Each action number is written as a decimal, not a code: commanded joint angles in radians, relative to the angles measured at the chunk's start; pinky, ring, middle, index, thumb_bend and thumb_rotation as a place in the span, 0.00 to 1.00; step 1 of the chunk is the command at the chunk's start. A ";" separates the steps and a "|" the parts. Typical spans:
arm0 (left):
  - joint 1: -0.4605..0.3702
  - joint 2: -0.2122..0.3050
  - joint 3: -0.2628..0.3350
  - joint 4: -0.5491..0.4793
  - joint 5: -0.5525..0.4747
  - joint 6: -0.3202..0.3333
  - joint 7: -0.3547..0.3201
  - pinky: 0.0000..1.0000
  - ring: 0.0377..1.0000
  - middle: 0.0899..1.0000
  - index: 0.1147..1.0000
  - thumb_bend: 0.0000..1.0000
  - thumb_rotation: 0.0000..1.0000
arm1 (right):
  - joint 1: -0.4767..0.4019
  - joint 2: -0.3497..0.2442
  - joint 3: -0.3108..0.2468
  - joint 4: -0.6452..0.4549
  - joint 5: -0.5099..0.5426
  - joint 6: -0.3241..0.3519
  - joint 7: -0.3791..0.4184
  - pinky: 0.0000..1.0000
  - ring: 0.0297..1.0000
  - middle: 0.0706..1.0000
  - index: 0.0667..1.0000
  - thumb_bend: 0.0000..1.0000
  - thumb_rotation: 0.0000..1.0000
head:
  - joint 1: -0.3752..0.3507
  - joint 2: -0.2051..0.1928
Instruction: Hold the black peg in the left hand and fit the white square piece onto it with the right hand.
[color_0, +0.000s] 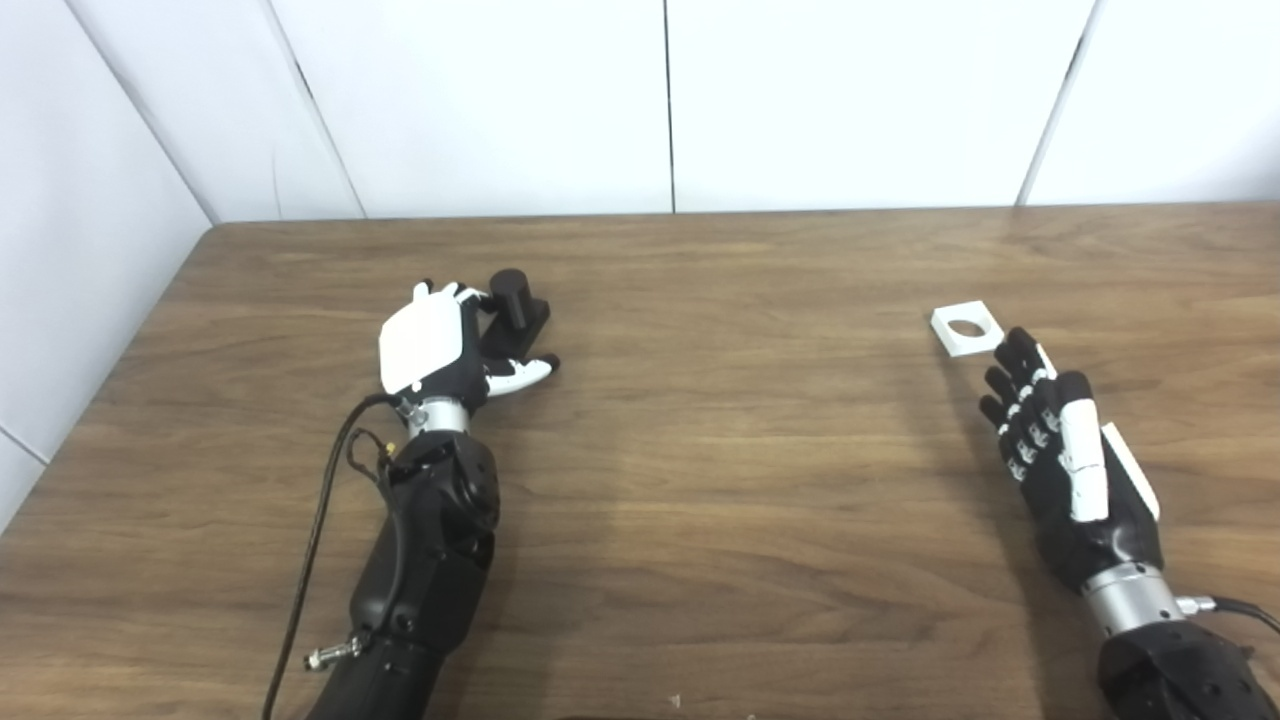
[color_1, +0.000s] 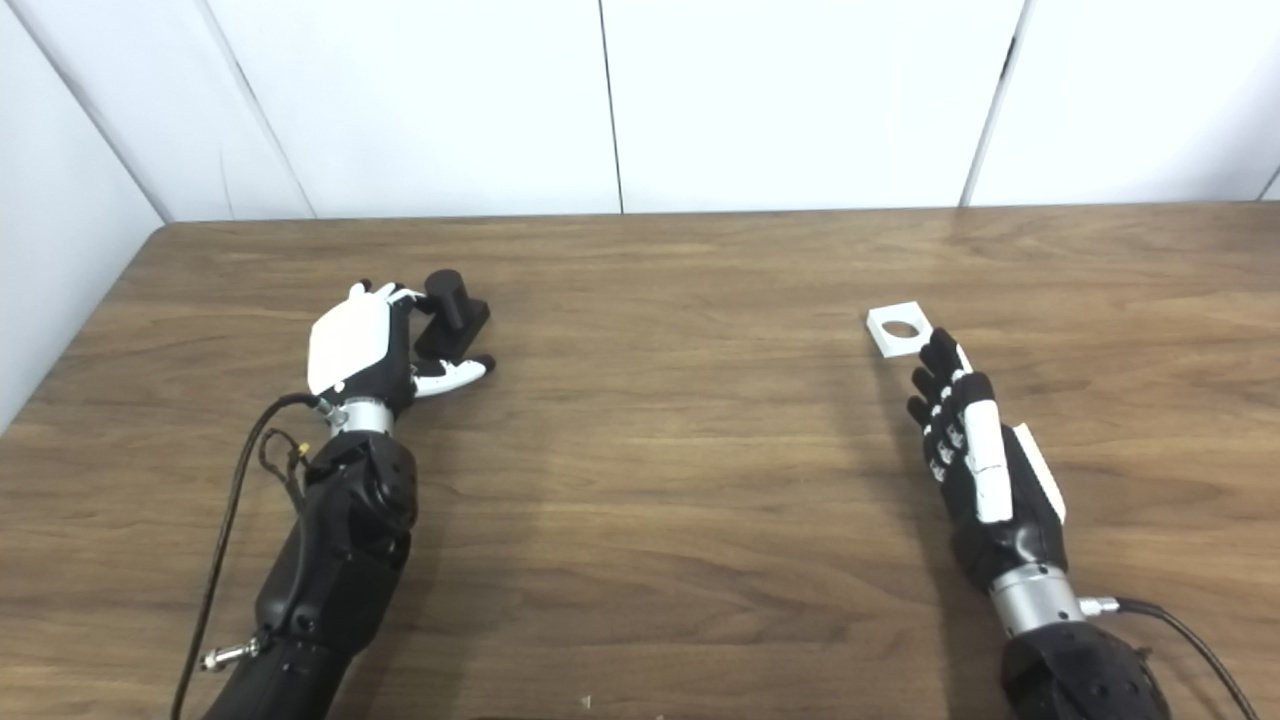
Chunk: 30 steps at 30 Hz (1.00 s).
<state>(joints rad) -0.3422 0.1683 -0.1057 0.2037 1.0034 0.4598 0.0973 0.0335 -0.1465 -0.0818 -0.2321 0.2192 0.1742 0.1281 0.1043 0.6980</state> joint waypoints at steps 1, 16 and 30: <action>-0.033 0.026 -0.002 0.002 0.018 0.008 0.026 0.90 0.99 0.88 0.61 0.71 0.27 | -0.017 -0.008 -0.004 -0.039 0.014 -0.028 0.014 1.00 1.00 1.00 1.00 0.62 1.00 | 0.004 0.000; -0.012 0.037 -0.020 -0.022 -0.056 -0.002 0.071 0.84 0.98 0.85 0.57 0.66 0.12 | -0.019 -0.025 0.002 -0.052 0.015 -0.027 0.034 1.00 1.00 1.00 1.00 0.65 1.00 | 0.003 0.002; -0.001 0.035 -0.019 -0.047 -0.080 0.003 0.079 0.81 0.98 0.85 0.42 0.51 0.07 | -0.028 -0.042 -0.003 -0.055 0.039 -0.027 0.046 1.00 1.00 1.00 1.00 0.63 1.00 | 0.006 0.006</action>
<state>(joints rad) -0.3323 0.1810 -0.1313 0.1788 0.9216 0.4529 0.1574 0.0332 -0.1793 -0.0804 -0.2460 0.2490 0.1754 0.1612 0.1089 0.7041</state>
